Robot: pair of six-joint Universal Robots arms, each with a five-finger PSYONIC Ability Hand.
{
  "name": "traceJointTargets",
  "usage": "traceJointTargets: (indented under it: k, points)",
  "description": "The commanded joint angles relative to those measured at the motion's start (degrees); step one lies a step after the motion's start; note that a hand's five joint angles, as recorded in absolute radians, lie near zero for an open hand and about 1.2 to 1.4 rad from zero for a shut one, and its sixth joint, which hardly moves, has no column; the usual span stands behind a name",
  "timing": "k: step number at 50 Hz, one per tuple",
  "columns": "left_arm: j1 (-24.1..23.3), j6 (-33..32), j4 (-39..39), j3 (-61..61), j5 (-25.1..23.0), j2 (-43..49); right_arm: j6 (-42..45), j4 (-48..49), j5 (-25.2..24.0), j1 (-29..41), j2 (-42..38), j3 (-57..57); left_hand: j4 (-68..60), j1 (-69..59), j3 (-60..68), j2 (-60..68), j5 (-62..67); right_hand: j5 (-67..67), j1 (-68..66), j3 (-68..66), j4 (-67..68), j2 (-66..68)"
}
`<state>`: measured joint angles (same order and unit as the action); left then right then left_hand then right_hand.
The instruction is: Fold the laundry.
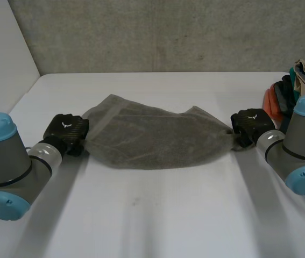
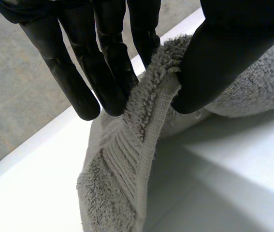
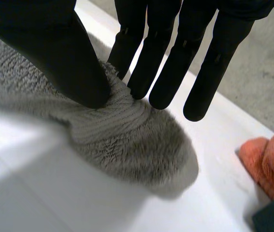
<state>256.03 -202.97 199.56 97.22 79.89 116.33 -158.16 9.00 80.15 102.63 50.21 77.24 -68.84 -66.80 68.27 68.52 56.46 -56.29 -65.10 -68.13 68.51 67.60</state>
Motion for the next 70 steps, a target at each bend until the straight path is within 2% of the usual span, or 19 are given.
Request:
traceJointTargets:
  k: [1, 5, 9, 15, 21, 26, 28, 31, 36, 39, 46, 47, 49, 50, 51, 53, 56, 63, 70]
  points:
    - [-1.32, -0.84, -3.47, -0.28, -0.09, -1.63, 0.14, -2.85, 0.27, -0.94, 0.77, -0.33, -11.16, -13.20, 11.73, 11.48, 13.54, -13.71, -14.90, -11.87, 11.49, 12.40]
    - [-1.23, -0.93, -4.70, -0.37, -0.18, -3.04, -1.09, -4.08, 0.18, -1.29, 4.28, 0.63, -11.16, -13.20, 11.73, 11.48, 13.54, -13.71, -14.90, -11.87, 11.49, 12.40]
    - [-1.32, -0.67, -6.81, -0.11, -0.09, -7.42, -0.31, -9.77, 0.00, -2.61, 10.50, 1.77, -11.16, -13.20, 11.73, 11.48, 13.54, -13.71, -14.90, -11.87, 11.49, 12.40]
    - [-2.02, 0.47, -13.05, -0.37, -0.44, -21.83, 1.54, -16.99, -1.92, -5.24, 20.00, 2.92, -11.16, -13.20, 11.73, 11.48, 13.54, -13.71, -14.90, -11.87, 11.49, 12.40]
    - [-3.87, 3.63, -17.53, -4.83, -1.67, -36.06, 1.11, -16.39, -6.41, -6.74, 29.23, 0.12, -11.16, -13.20, 11.73, 11.48, 13.54, -13.71, -14.90, -11.87, 11.49, 12.40]
    - [-4.05, 7.59, -20.52, -9.94, -1.58, -37.50, -2.40, -14.54, -6.06, -6.57, 30.74, -5.42, -11.16, -13.20, 11.73, 11.48, 13.54, -13.71, -14.90, -11.87, 11.49, 12.40]
    - [-3.96, 8.47, -21.75, -11.09, -1.41, -36.27, -4.16, -14.01, -5.89, -6.57, 29.43, -7.27, -11.16, -13.20, 11.73, 11.48, 13.54, -13.71, -14.90, -11.87, 11.49, 12.40]
    - [-3.96, 9.26, -22.98, -12.06, -1.23, -33.02, -6.28, -12.87, -5.10, -4.38, 22.85, -11.05, -11.16, -13.20, 11.73, 11.48, 13.54, -13.71, -14.90, -11.87, 11.49, 12.40]
    - [-4.31, 9.18, -23.87, -9.96, -0.79, -28.19, -3.04, -11.47, -1.59, 0.63, 9.86, -16.75, -11.16, -13.20, 11.73, 11.48, 13.54, -13.71, -14.90, -11.87, 11.49, 12.40]
    - [-4.57, 9.18, -23.60, -8.29, -0.70, -26.51, -1.28, -9.62, -0.35, 2.57, 4.65, -18.96, -11.16, -13.20, 11.73, 11.48, 13.54, -13.71, -14.90, -11.87, 11.49, 12.40]
    - [-7.12, 8.91, -20.35, -5.73, 0.26, -22.82, -1.88, -0.49, 3.77, 8.02, -11.17, -25.55, -11.16, -13.20, 11.73, 11.48, 13.54, -13.71, -14.90, -11.87, 11.49, 12.40]
    - [-7.38, 9.00, -20.09, -5.82, 0.87, -22.21, -1.62, 1.26, 5.52, 8.81, -13.97, -27.04, -11.16, -13.20, 11.73, 11.48, 13.54, -8.19, -9.39, -6.35, 5.98, 6.88]
    - [-7.47, 9.00, -20.09, -5.99, 1.49, -21.85, -1.36, 2.68, 7.73, 9.69, -16.53, -28.63, -11.16, -13.20, 11.73, 11.48, 13.54, 15.12, 13.93, 16.96, -17.34, -16.44]
    - [-7.56, 9.00, -20.26, -6.08, 1.75, -21.68, -1.10, 3.21, 9.13, 9.95, -17.59, -29.33, -11.16, -13.20, 11.73, 11.48, 13.54, 29.90, 28.70, 31.74, -32.11, -31.21]
    - [-7.74, 9.09, -20.52, -6.26, 2.28, -21.59, -0.48, 3.74, 12.36, 10.39, -18.99, -30.73, -11.16, -13.20, 11.73, 11.48, 13.54, 56.29, 55.10, 58.13, -58.51, -57.60]
    - [-7.82, 9.09, -21.05, -6.61, 2.64, -22.20, -0.13, 3.66, 17.02, 10.48, -18.31, -31.88, -11.16, -13.20, 11.73, 11.48, 13.54, 56.29, 55.10, 58.13, -58.51, -57.60]
    - [-7.91, 9.09, -21.49, -7.31, 2.64, -23.60, -0.91, 2.69, 19.95, 10.22, -13.76, -30.58, -11.16, -13.20, 11.73, 11.48, 13.54, 56.29, 55.10, 58.13, -58.51, -57.60]
    - [-8.79, 9.44, -21.58, -10.03, 2.64, -24.75, -1.80, -0.56, 15.21, 9.78, -1.79, -22.23, -11.16, -13.20, 11.73, 11.48, 13.54, 56.29, 55.10, 58.13, -58.51, -57.60]
    - [-10.63, 9.61, -22.37, -12.93, 3.34, -23.96, -3.99, -12.86, 11.17, 8.64, 10.17, -8.61, -11.16, -13.20, 11.73, 11.48, 13.54, 56.29, 55.10, 58.13, -58.51, -57.60]
